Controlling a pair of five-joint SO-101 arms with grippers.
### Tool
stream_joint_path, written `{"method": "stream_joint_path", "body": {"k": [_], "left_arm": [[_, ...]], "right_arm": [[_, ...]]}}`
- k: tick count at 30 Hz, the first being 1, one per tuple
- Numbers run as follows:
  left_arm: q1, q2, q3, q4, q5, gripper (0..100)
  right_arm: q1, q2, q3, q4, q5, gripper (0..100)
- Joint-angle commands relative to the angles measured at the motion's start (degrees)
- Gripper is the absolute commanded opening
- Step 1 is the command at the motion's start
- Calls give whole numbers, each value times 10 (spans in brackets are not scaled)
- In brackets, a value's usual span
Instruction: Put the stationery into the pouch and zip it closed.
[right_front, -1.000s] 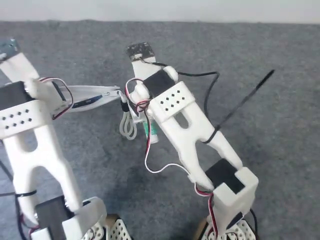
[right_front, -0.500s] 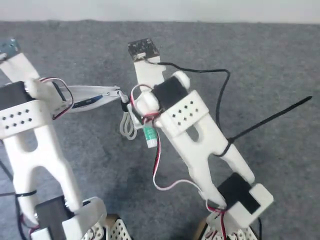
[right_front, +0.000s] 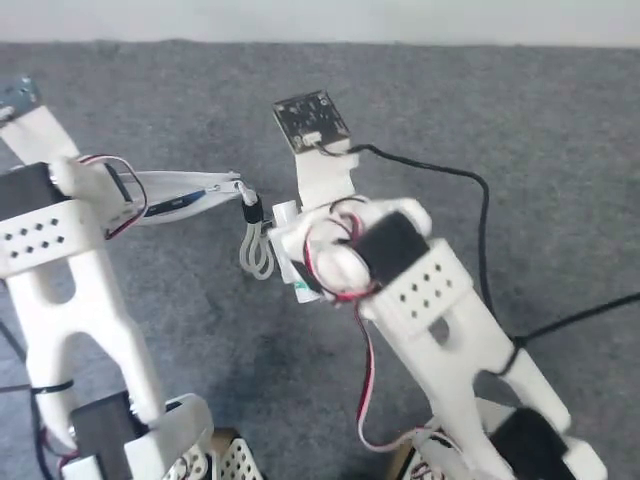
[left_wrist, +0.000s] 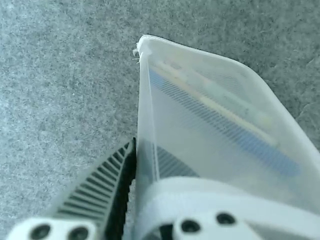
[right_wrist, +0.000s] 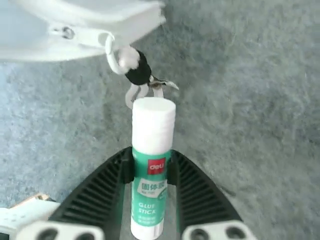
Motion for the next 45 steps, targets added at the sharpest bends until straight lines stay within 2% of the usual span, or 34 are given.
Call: {"method": "stream_joint_path", "body": {"k": [1,16,28,45], "left_arm": [[0,3,6,9,10,10],[28,2,5,23,8,10],[28,2,5,22,8,10],[56,3,6,32,6,10]], "right_arm": [[-4,-73,35,-61,-14,6],[-4,-194,228,-266,-31,6],[-4,-325,429,-494,-28,6],[-3,-363,447,-552,-28,6]]}}
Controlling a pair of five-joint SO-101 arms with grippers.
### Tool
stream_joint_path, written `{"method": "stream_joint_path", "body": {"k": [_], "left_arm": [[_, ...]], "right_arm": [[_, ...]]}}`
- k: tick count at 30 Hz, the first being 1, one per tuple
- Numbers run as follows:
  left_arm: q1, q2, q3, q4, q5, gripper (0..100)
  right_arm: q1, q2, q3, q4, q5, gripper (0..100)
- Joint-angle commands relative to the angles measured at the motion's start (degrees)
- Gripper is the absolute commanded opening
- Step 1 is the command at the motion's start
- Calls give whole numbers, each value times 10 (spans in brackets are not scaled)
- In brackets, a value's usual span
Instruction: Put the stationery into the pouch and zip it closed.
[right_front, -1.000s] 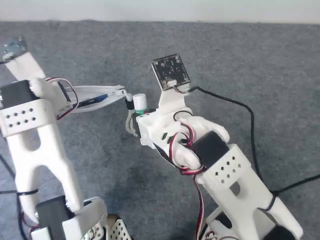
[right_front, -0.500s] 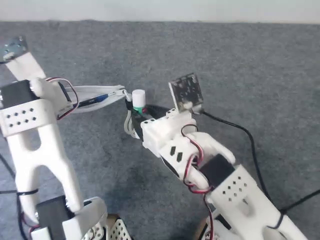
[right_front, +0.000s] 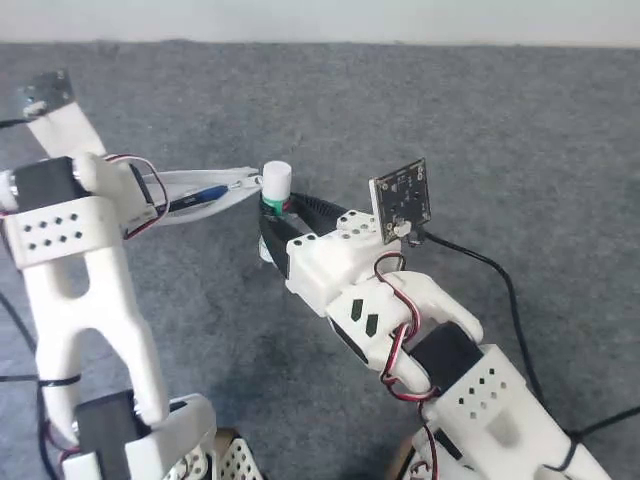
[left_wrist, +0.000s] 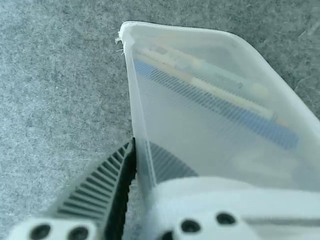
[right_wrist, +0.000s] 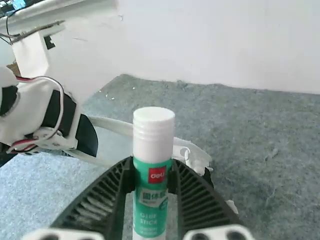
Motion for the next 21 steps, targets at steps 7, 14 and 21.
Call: {"method": "stream_joint_path", "body": {"k": [7,14,21], "left_arm": [[7,-1,6,6,6,10],[7,0,6,6,6,10],[8,0,6,5,6,10]], "right_arm": [[-3,-16,-6,-109,-5,6],[-3,-15,-6,-172,-4,6],[-6,5,-6,-221,-4,6]]}}
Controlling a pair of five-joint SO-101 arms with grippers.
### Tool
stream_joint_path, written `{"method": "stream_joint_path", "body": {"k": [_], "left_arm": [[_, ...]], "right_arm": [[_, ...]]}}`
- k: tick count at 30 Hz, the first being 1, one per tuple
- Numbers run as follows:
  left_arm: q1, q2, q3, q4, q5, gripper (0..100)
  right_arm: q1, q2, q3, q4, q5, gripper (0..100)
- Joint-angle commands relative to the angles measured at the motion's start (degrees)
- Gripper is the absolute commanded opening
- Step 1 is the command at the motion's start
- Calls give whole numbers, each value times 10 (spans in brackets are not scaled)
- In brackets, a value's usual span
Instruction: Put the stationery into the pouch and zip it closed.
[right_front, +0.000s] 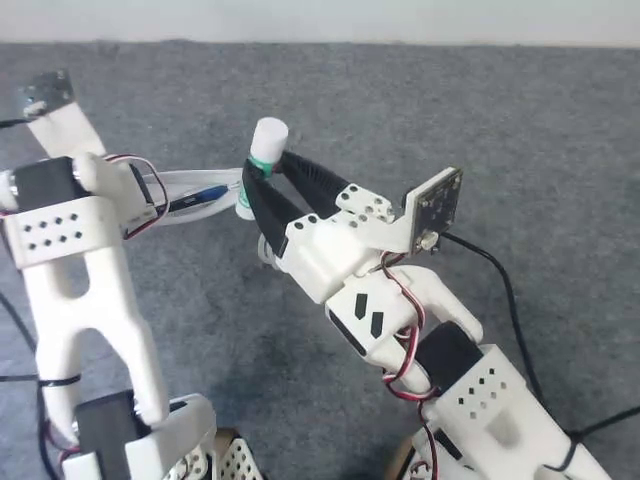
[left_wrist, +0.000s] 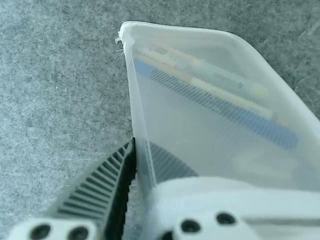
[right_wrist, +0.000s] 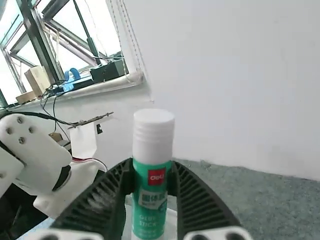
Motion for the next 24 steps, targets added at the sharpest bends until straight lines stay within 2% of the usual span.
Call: {"method": "stream_joint_path", "body": {"k": [1,6,19,24], "left_arm": [[8,0,6,5,6,10],[8,0,6,5,6,10],[26,-1,23,-3,6,10],[25,-1,23,-3,6,10]], "right_arm": [[-12,18,-6,-44,-4,6],[-36,98,-6,-116,-3,6],[-79,210,-7,-278,107,6],[-75,269,-7,-335,112,6]]}}
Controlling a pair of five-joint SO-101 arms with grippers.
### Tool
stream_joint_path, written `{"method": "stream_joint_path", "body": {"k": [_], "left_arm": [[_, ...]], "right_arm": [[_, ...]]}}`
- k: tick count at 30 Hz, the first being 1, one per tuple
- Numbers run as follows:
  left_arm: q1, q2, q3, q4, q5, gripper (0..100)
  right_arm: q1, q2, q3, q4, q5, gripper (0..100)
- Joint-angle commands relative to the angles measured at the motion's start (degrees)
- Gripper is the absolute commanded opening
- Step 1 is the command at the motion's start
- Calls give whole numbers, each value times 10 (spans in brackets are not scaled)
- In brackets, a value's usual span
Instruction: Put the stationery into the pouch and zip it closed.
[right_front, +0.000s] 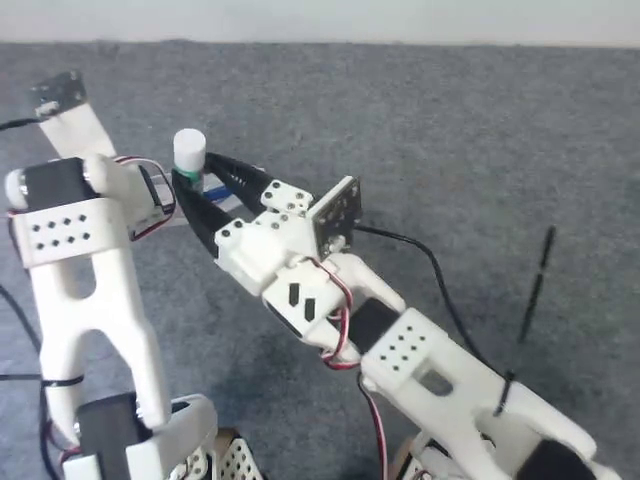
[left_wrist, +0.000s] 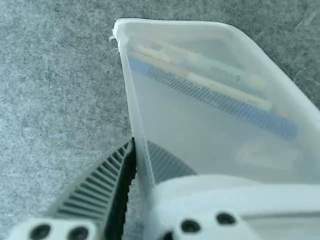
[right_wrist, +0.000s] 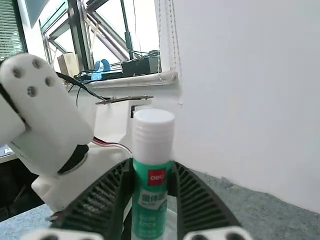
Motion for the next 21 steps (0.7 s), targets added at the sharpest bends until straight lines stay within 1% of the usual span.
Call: {"method": "stream_joint_path", "body": {"k": [1,6,10,18,21], "left_arm": [[5,4,10,-3,6,10],[4,4,9,-5,6,10],[4,4,10,-10,6,10],[4,4,10,-10,6,10],[-13,4,7,-10,6,10]], "right_arm": [[-4,27,-8,-44,14,6],[0,80,-8,-101,17,6],[21,114,-8,-151,17,6],[23,167,-7,-156,17,6],[23,163,10,-155,18,13]]}}
